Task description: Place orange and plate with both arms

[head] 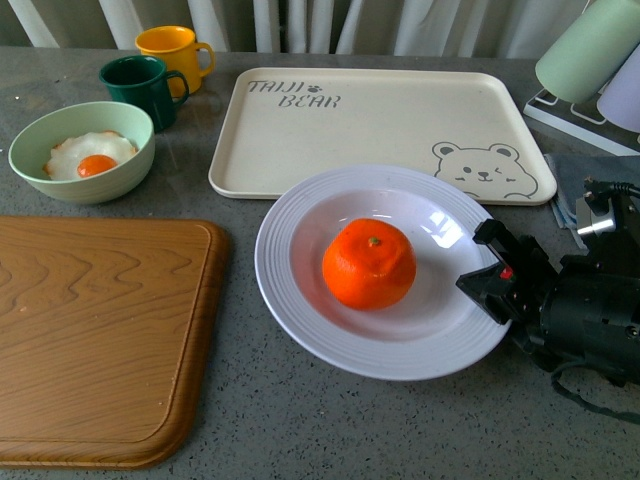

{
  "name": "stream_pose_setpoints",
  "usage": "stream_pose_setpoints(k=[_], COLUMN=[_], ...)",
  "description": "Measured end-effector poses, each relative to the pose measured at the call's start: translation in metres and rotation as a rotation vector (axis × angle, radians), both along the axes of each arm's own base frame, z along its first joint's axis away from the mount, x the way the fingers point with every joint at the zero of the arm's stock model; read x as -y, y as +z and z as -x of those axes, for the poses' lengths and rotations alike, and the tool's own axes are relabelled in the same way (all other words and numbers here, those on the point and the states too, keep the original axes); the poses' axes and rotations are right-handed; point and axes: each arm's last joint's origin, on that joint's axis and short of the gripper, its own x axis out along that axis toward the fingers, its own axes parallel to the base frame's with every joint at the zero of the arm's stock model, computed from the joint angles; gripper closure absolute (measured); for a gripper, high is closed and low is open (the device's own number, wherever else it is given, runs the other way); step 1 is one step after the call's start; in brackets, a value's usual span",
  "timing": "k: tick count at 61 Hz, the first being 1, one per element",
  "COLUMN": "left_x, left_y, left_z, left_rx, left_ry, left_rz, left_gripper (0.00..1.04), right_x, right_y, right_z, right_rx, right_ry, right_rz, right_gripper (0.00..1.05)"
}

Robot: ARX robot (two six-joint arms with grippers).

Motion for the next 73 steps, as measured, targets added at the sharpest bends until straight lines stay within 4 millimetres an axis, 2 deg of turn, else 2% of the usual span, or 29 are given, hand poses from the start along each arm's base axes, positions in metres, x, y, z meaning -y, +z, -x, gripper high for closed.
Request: stream_pose_setpoints(k=[6,15,35,51,63,73], left_x=[0.000,0.000,0.000,0.000,0.000,0.000], left_y=[0.000,0.000,0.000,0.000,0.000,0.000], left_z=[0.000,0.000,0.000,0.000,0.000,0.000], left_rx=[0.000,0.000,0.000,0.000,0.000,0.000], left_ry=[0.000,0.000,0.000,0.000,0.000,0.000], left_rz=[0.000,0.000,0.000,0.000,0.000,0.000], left_gripper=[0.09,0.09,0.09,0.09,0.09,0.09], right_x=[0.004,0.009,0.031,0.037,0.036,0.023], right_y=[0.002,0.008,0.025,0.053,0.064,0.067], right_z=[0.002,0.004,0.022,0.026,0.009,-0.026], right_rx=[-0.007,0.006,0.040,0.147,0.197,0.237], right_ry=[-0.014,-0.025,-0.095,-0.070,-0.082,-0.063], right_rz=[-0.060,-0.123,-0.154,-0.243,-0.241,-0.241], right_gripper=[0.95,1.01,1.01,1.01,1.01,1.01])
